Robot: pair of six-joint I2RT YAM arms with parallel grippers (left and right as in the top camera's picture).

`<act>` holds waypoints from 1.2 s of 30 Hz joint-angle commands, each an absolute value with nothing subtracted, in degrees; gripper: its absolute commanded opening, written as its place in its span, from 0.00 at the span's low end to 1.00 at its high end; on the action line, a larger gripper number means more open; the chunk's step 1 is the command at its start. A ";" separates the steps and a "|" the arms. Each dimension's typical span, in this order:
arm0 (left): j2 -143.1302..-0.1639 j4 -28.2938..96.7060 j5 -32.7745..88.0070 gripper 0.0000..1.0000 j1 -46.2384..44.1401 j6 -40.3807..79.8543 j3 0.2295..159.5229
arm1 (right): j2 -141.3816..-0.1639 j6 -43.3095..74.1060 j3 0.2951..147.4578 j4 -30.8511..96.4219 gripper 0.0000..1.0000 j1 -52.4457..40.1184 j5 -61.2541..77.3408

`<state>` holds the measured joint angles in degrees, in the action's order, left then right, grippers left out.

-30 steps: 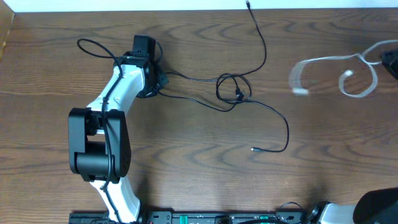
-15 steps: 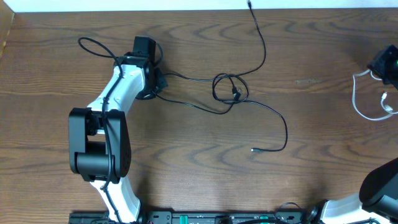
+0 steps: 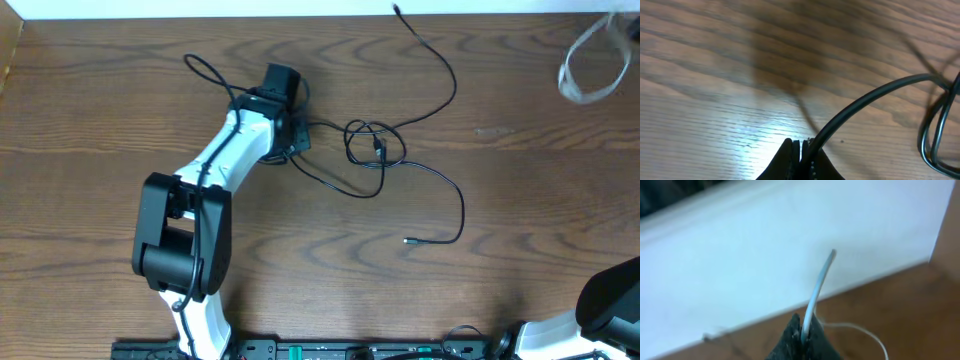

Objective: Untangle cables

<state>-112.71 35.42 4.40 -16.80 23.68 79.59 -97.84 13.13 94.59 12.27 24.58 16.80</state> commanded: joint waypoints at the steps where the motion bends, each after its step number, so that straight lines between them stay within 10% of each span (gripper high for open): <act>1: -113.03 35.24 4.47 0.09 -17.08 22.74 80.58 | -98.37 13.72 95.64 8.86 0.01 25.32 12.32; 26: -113.06 35.53 4.49 0.09 -18.46 22.96 80.58 | -138.82 4.54 132.07 34.89 0.01 34.11 9.56; 27: -113.06 35.51 4.49 0.09 -18.46 22.96 80.58 | -139.15 3.46 132.05 34.72 0.11 34.06 9.02; 29: -113.06 35.48 4.49 0.09 -18.46 22.96 80.58 | -139.17 2.66 132.05 34.74 0.85 34.02 8.88; 30: -113.06 35.48 4.49 0.10 -18.46 22.96 80.58 | -139.17 2.66 132.07 34.74 0.99 34.04 8.91; 36: -113.06 35.53 4.49 0.09 -18.46 22.96 80.58 | -139.06 3.05 133.62 39.07 0.99 34.06 8.97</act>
<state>-112.71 35.53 4.38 -18.28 23.70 79.59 -138.93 3.99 131.33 37.65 34.22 9.37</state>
